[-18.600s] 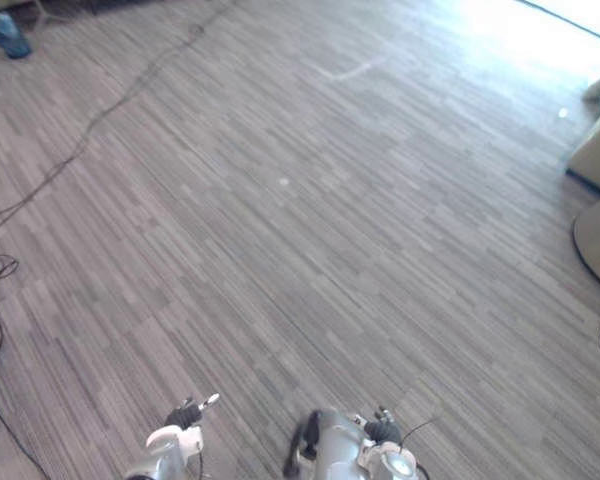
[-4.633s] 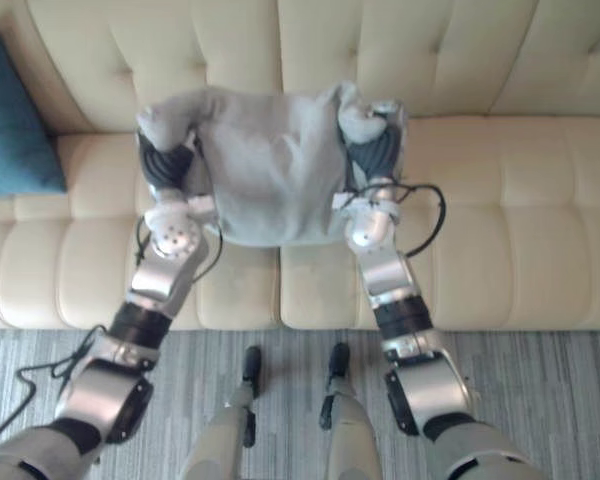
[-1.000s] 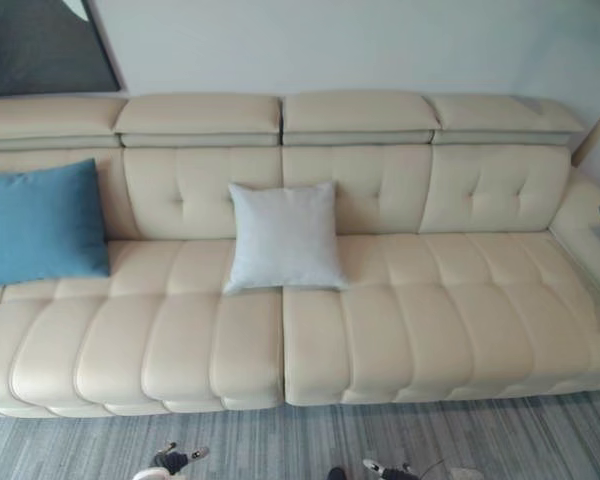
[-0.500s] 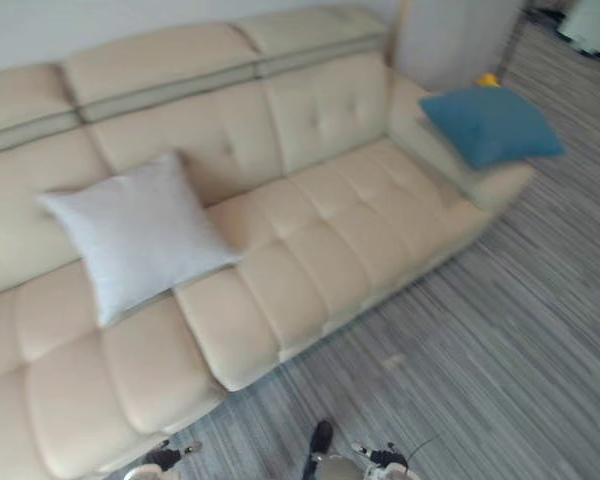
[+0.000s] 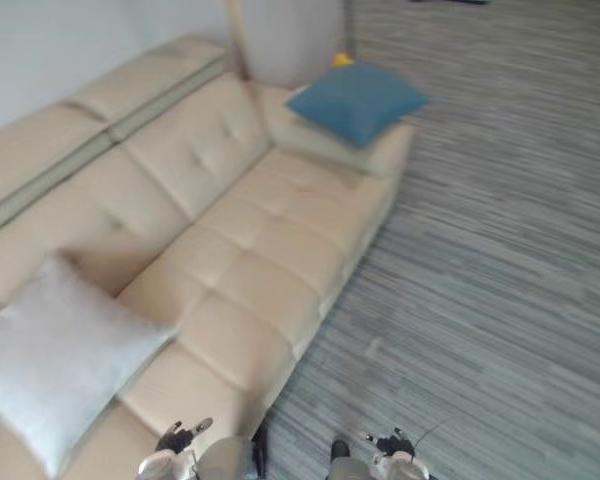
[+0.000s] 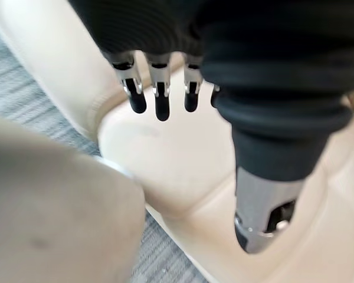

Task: Pick up cushions and gather them together orderly.

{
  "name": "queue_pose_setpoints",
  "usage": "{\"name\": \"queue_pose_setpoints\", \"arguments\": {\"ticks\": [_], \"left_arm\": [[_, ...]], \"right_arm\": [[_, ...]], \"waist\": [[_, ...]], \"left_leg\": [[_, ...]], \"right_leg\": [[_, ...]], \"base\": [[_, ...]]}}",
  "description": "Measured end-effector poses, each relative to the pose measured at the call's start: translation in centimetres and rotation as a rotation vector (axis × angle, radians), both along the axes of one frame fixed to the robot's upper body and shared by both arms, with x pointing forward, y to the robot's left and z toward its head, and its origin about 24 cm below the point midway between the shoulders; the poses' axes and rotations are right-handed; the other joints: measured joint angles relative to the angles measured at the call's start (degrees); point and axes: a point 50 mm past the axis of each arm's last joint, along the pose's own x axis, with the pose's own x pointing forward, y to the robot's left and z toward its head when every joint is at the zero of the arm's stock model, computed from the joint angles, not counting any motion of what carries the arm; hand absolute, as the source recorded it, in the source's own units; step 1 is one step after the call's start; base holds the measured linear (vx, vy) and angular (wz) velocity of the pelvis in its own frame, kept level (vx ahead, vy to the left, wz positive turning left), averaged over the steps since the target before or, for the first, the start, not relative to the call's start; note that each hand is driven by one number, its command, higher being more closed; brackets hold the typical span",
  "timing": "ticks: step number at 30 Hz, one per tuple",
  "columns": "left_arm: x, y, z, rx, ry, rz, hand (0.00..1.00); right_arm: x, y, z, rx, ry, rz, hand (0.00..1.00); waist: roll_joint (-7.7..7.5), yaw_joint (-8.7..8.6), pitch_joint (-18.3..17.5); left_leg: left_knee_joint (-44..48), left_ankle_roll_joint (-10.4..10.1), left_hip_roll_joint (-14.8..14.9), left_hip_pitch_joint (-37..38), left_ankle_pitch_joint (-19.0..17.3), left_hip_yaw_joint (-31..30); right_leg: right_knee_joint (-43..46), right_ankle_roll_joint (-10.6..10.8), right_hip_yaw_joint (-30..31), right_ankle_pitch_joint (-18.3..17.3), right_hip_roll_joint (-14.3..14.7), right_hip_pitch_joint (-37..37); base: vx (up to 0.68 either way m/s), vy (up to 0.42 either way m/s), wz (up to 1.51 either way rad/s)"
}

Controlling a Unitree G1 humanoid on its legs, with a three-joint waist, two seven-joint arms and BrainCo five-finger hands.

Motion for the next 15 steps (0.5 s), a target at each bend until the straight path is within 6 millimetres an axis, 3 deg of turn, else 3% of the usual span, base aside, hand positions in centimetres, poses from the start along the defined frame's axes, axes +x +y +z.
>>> {"name": "queue_pose_setpoints", "arguments": {"ticks": [1,2,4,5,6,7,8,11,13,15], "left_arm": [[0.1,0.6,0.2,0.019,-0.005,-0.002,0.00],[0.1,0.7,0.2,0.021,-0.004,-0.003,0.00],[0.1,0.5,0.1,0.016,0.004,-0.010,0.00],[0.1,0.5,0.1,0.015,0.007,-0.012,0.00],[0.3,0.4,0.1,0.030,0.011,-0.035,0.00],[0.8,0.3,0.3,0.041,0.002,-0.060,0.00],[1.0,0.3,0.4,0.044,-0.001,-0.069,0.00],[1.7,-0.9,0.4,0.024,-0.015,-0.109,0.00],[1.2,-1.7,0.0,0.018,0.017,-0.153,0.00],[1.5,-1.6,0.1,0.032,0.013,-0.179,0.00]], "right_arm": [[-0.4,0.5,-0.2,0.013,0.010,-0.005,0.00],[-0.5,0.6,-0.2,0.017,0.012,-0.009,0.00],[-0.4,0.6,-0.3,0.018,0.015,-0.007,0.00],[-0.2,0.5,-0.2,0.015,0.011,-0.004,0.00],[0.4,0.2,-0.1,0.009,0.006,0.002,0.00],[0.6,0.1,-0.1,0.007,0.014,0.006,0.00],[0.8,0.0,0.0,0.006,0.009,0.008,0.00],[1.2,-1.8,0.4,-0.040,0.006,0.010,0.00],[0.5,-2.7,0.3,-0.058,0.034,0.001,0.00],[0.3,-3.0,0.3,-0.066,0.039,0.001,0.00]], "waist": [[-1.87,0.06,-0.3],[-2.25,0.05,-0.4],[-1.83,-0.01,-0.2],[-1.57,-0.06,-0.1],[-0.73,-0.24,0.0],[-0.19,-0.25,0.3],[-0.06,-0.29,0.4],[3.48,-0.32,0.3],[4.07,-0.68,0.1],[3.53,-0.87,-0.2]], "left_leg": [[-2.0,0.3,-0.5,1.9,-0.1,2.7],[-2.7,0.3,-0.6,2.8,0.1,3.6],[-6.3,1.6,-0.6,7.1,1.2,9.0],[-6.7,1.7,-0.5,7.6,1.3,9.6],[-7.7,1.7,-0.4,8.7,1.3,11.2],[-8.1,1.7,-0.3,9.8,1.3,12.5],[-8.1,1.7,-0.3,9.9,1.3,12.6],[-8.2,1.5,0.9,11.6,1.1,12.9],[-7.4,0.6,1.0,13.2,1.8,12.1],[-3.5,0.4,1.6,11.9,1.9,12.2]], "right_leg": [[1.5,0.7,-0.7,-0.4,-1.1,-1.1],[2.4,1.0,-1.8,-0.5,-1.3,-1.6],[7.6,3.0,-11.0,-1.8,-3.6,-4.6],[8.1,3.1,-13.6,-1.9,-4.2,-4.9],[9.8,1.9,-25.2,-2.1,-7.1,-5.9],[10.0,-0.8,-35.7,-2.0,-9.9,-5.9],[9.7,-1.5,-37.5,-2.0,-10.1,-5.8],[9.2,-3.0,-37.5,-1.7,-8.2,-3.8],[7.1,-2.9,-34.8,-1.7,-6.7,-1.6],[4.2,-2.7,-33.5,-1.9,-5.6,-0.4]], "base": [[0.29,0.151,-0.98],[0.26,0.099,-0.85],[0.22,0.072,-0.78],[0.21,0.040,-0.67],[0.22,0.011,-0.51],[0.22,-0.015,-0.44],[0.22,-0.076,-0.29],[0.18,-0.095,-0.24],[0.18,-0.083,-0.31],[0.05,-0.111,-0.09]]}}
